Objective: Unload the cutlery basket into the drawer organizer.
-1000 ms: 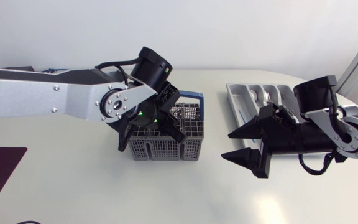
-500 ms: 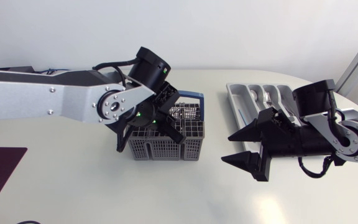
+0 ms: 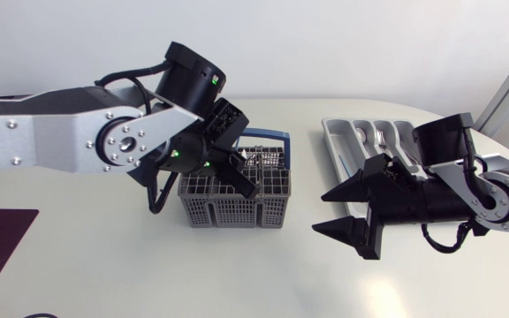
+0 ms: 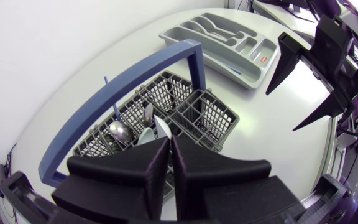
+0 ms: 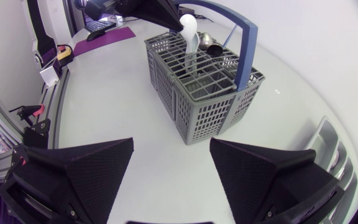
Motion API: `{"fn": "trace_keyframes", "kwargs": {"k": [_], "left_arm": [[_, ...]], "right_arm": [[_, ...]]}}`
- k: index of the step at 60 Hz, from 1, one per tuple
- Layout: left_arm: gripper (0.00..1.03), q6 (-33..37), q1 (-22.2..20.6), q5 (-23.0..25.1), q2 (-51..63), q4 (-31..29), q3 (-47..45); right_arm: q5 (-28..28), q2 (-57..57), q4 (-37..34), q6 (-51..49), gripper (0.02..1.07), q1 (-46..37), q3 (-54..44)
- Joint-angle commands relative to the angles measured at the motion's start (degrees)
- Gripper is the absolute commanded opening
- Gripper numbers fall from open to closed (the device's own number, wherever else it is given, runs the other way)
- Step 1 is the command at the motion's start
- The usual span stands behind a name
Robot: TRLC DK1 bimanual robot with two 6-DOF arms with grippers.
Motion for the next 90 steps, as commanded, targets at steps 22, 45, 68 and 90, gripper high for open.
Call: {"fn": "trace_keyframes", "kwargs": {"k": [22,45,68,90], "left_arm": [[0.12,0.52,0.39,2.59,-3.26,0.93,-2.09],[0.12,0.52,0.39,2.85,-4.93,1.10,-2.44],[0.13,0.35,0.39,3.82,-6.69,2.07,-2.88],[0.13,0.44,0.39,4.70,-7.92,2.86,-2.80]], "right_arm": [[-0.03,-0.41,-0.29,-0.98,0.91,0.38,-0.79],[0.94,-0.41,-1.17,1.04,0.90,5.74,2.29],[3.40,1.35,-0.55,3.15,0.91,10.58,5.27],[3.66,4.69,0.50,3.15,0.91,12.25,7.82]]}}
